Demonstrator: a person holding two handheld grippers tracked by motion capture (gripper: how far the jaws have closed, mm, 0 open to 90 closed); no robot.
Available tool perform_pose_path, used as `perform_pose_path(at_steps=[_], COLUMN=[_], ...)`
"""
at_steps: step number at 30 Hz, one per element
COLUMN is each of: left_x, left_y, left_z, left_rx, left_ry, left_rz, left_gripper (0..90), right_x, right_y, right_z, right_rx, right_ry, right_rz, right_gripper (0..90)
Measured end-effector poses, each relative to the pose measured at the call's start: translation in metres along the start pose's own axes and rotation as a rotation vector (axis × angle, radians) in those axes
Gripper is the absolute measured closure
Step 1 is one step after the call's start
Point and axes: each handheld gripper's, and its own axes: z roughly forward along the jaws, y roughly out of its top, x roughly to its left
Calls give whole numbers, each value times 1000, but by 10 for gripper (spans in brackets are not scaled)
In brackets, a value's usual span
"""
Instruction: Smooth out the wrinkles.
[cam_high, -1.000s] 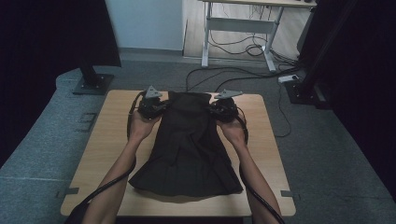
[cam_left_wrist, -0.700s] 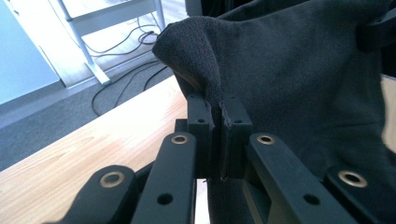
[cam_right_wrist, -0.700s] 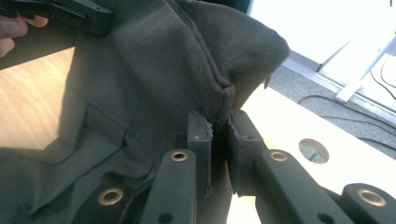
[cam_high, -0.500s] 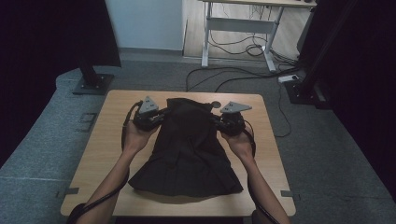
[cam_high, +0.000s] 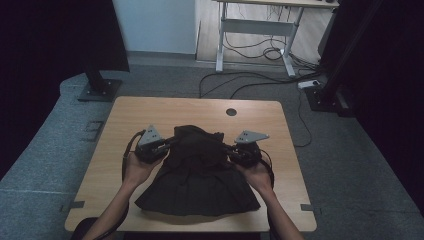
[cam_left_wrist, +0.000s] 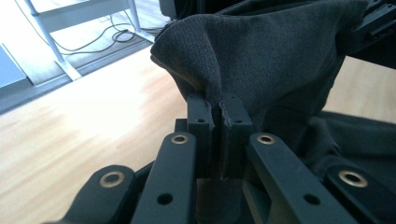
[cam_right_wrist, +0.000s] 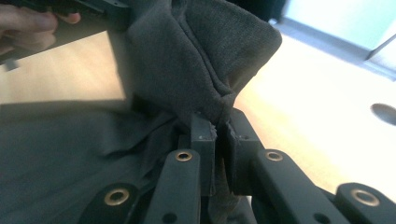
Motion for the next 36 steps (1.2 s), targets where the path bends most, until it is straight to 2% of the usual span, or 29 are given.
perform_pose_path(at_steps=[10, 15, 20, 22, 24, 26, 28, 30, 33, 36], left_x=[-31, -46, -56, -56, -53, -49, -45, -40, -30, -16], left_y=[-40, -70, -93, -95, -96, -94, -91, -88, -85, -79], left_z=[-15, -14, -10, -11, -14, -20, -31, -43, -59, -70], left_rx=[37, 96, 159, 169, 158, 143, 118, 112, 118, 101], left_ry=[-53, -85, -96, -106, -120, -138, -137, -146, -124, -88], left_rz=[6, -5, -12, -17, -43, -68, -82, -87, -65, -65], left_gripper=[842, 837, 831, 821, 798, 745, 657, 581, 489, 438], right_x=[30, 40, 50, 52, 51, 50, 48, 45, 34, 21], right_y=[-41, -63, -84, -90, -93, -93, -91, -92, -95, -95], right_z=[-5, -4, 4, 7, 6, 3, -3, -13, -32, -47], right_rx=[48, 78, 124, 135, 133, 127, 126, 133, 124, 115], right_ry=[74, 103, 121, 127, 137, 149, 157, 160, 139, 81], right_rz=[36, 55, 55, 57, 70, 79, 76, 78, 106, 149], right_gripper=[830, 829, 827, 823, 808, 766, 671, 616, 548, 509])
